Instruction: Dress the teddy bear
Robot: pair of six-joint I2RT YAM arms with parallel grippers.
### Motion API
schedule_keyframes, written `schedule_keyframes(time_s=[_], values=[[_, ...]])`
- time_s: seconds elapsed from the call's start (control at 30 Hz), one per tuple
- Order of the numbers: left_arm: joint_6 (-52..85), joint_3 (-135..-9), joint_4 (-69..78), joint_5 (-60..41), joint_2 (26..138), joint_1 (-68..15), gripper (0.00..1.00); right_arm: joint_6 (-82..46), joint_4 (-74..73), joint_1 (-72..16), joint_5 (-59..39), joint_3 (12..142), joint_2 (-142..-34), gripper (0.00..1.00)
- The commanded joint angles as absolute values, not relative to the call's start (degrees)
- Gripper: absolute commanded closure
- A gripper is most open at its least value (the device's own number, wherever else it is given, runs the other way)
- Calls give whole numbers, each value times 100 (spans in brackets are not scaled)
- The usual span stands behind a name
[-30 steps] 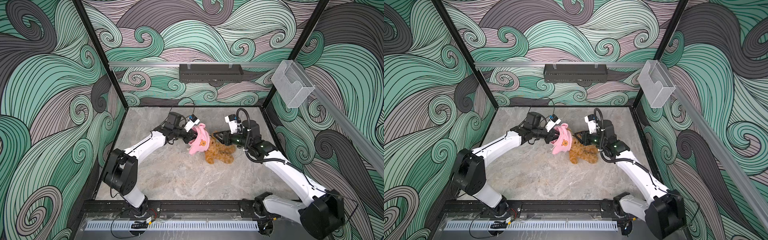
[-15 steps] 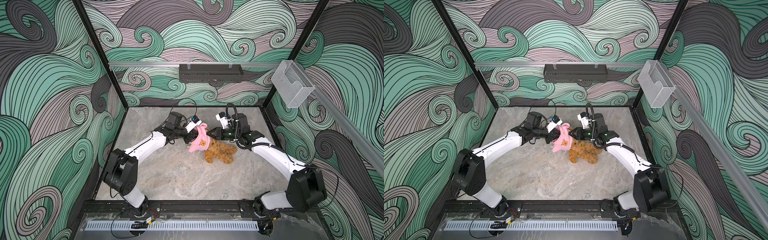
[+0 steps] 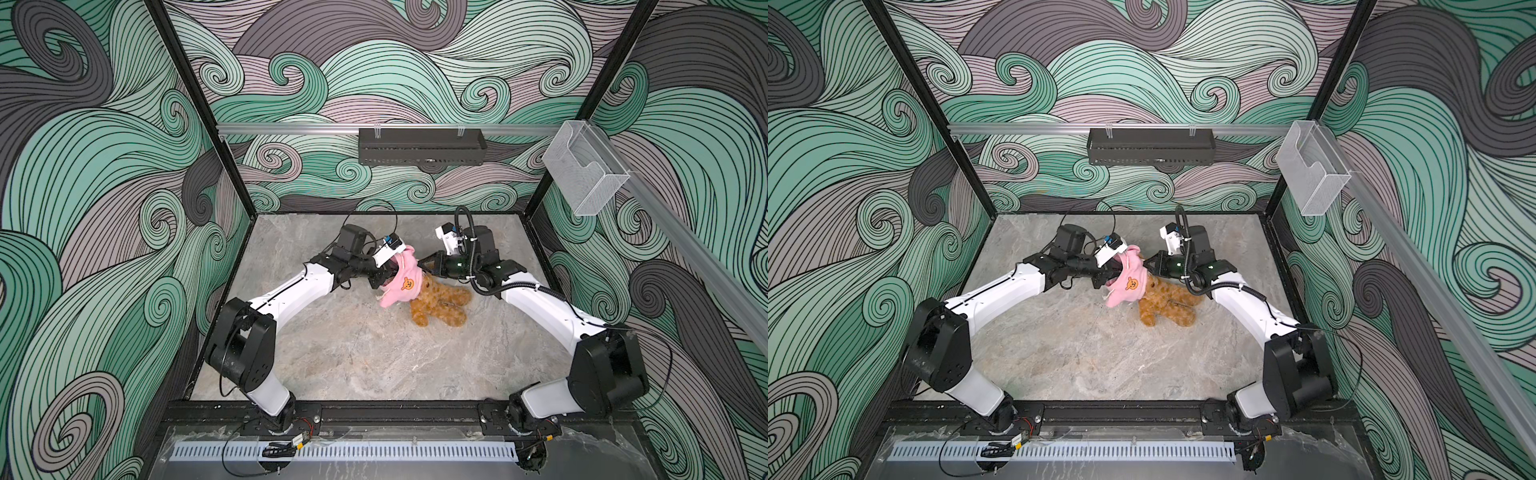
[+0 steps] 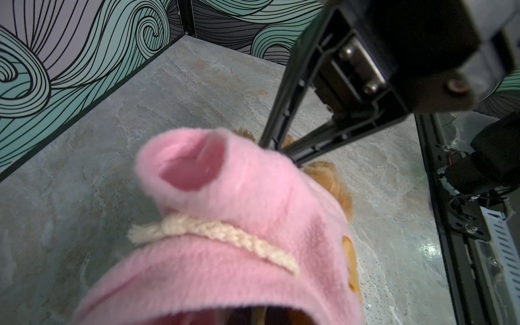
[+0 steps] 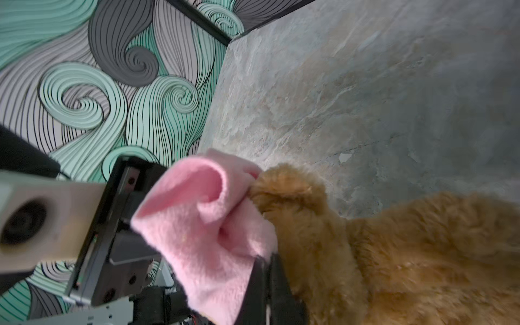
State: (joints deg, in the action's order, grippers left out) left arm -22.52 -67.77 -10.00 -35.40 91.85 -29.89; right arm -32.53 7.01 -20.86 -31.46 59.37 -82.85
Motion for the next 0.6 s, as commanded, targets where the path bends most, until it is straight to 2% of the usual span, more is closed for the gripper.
schedule_keyframes(time_s=[0.0,0.23,0.37,0.57], values=[[-2627,-6643,-1159,-3401,8802,-3155,100,-4209,49,-1673,-2301,5411,-8040,100],[-1880,-6088,-455,-2846,8199,-3157,100,-4386,-4,-1405,-2100,4931,-8068,100],[-1286,-5808,148,-2132,7904,-3147,100,-3868,192,-1375,-2129,4730,-8029,100],[-344,-5691,165,-1155,7792,-3120,100,-2921,775,-1190,-1838,4351,-7932,100]])
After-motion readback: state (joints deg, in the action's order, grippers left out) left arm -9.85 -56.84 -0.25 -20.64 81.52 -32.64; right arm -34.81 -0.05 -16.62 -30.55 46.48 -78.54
